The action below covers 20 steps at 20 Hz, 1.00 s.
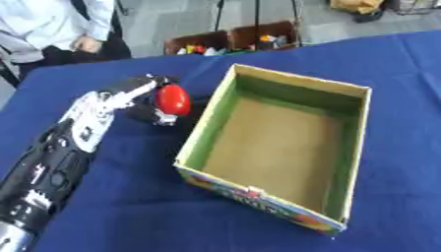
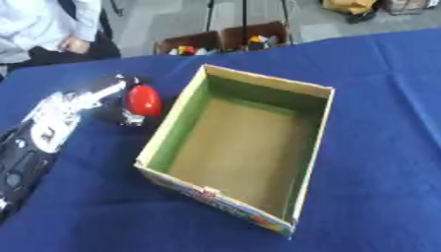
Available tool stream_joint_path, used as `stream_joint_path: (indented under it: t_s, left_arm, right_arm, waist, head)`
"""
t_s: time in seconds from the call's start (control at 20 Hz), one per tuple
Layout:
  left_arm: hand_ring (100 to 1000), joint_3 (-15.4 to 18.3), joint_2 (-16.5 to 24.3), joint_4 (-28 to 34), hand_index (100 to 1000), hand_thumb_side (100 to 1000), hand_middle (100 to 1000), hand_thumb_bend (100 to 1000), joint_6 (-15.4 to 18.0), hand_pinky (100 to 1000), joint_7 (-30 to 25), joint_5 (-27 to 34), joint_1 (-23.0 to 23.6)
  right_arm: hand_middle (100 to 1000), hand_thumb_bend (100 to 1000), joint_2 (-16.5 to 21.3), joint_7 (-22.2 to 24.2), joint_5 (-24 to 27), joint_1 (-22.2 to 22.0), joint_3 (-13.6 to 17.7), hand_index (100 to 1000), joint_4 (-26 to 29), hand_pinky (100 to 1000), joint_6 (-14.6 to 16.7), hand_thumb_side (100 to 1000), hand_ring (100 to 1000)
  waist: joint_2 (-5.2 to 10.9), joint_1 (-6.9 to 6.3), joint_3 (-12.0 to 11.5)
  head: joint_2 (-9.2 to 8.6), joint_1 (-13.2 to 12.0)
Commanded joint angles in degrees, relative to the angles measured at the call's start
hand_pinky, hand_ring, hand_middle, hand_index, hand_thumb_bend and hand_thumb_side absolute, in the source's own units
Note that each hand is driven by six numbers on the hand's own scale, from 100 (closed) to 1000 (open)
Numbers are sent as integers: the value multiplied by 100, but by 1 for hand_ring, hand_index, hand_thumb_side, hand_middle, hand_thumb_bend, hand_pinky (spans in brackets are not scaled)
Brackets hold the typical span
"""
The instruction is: Pick up objects on the table and place them in the box.
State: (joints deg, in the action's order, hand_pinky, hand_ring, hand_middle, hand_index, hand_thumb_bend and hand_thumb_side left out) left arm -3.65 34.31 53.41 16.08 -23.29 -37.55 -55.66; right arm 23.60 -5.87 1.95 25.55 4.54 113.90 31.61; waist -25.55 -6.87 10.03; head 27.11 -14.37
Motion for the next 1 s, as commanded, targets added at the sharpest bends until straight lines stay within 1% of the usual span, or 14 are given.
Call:
stream_joint_path:
  t_s: [0.05, 0.15, 0.2, 0.25, 0.35, 0.45, 0.55, 0.6, 0.7, 0.75, 1.0]
  left_arm:
    - [660, -8, 160, 6, 954, 666, 703, 628, -40, 225, -108, 84, -36]
    - [664, -9, 170, 36, 924, 647, 697, 584, -52, 224, -89, 99, -36]
    - [677, -10, 177, 63, 903, 636, 721, 561, -55, 234, -46, 83, -37]
    - [688, -15, 186, 97, 884, 633, 736, 550, -53, 240, 12, 49, -38]
    - [692, -40, 197, 153, 866, 622, 735, 539, -40, 236, 118, -57, -30]
    - [676, -56, 183, 160, 851, 606, 717, 522, -37, 210, 181, -153, -16]
    - [663, -58, 167, 141, 835, 582, 691, 482, -49, 191, 215, -199, -6]
    - [655, -59, 164, 132, 830, 563, 681, 447, -58, 181, 228, -210, -3]
    - [648, -63, 156, 116, 823, 548, 673, 425, -84, 174, 248, -229, 6]
    - [631, -69, 156, 115, 808, 524, 656, 379, -97, 156, 258, -244, 10]
    - [617, -83, 175, 169, 797, 511, 640, 278, -120, 136, 322, -257, 11]
  right_arm:
    - [628, 100, 53, -54, -64, 43, 41, 792, 69, 790, -8, 954, 866]
    - [627, 100, 49, -62, -75, 41, 39, 792, 69, 792, -15, 956, 867]
    - [626, 100, 47, -65, -79, 42, 37, 793, 69, 791, -19, 954, 866]
    - [625, 100, 45, -65, -80, 44, 35, 793, 69, 791, -20, 956, 866]
    - [624, 100, 38, -65, -79, 46, 32, 793, 69, 792, -22, 958, 867]
    - [625, 100, 27, -68, -78, 49, 35, 794, 69, 793, -29, 960, 868]
    - [625, 100, 19, -72, -80, 49, 38, 794, 69, 793, -34, 960, 869]
    - [625, 100, 17, -74, -82, 48, 40, 794, 69, 793, -35, 960, 869]
    - [625, 100, 10, -79, -84, 49, 43, 794, 69, 793, -38, 961, 869]
    - [625, 100, 5, -80, -84, 49, 44, 794, 69, 794, -40, 963, 870]
    - [625, 100, -8, -87, -86, 33, 49, 795, 69, 795, -55, 963, 871]
  waist:
    - [-12, -51, -13]
    - [-16, -49, -22]
    - [-17, -48, -25]
    - [-19, -48, -28]
    - [-22, -50, -30]
    - [-27, -52, -24]
    - [-32, -52, -18]
    - [-35, -51, -17]
    - [-40, -52, -14]
    - [-43, -52, -13]
    - [-22, -45, -30]
  head:
    - [-32, -15]
    - [-27, -14]
    - [-26, -16]
    - [-26, -17]
    - [-33, -16]
    - [-43, -14]
    - [-48, -7]
    - [-50, -3]
    - [-50, 2]
    - [-51, 5]
    - [-19, 18]
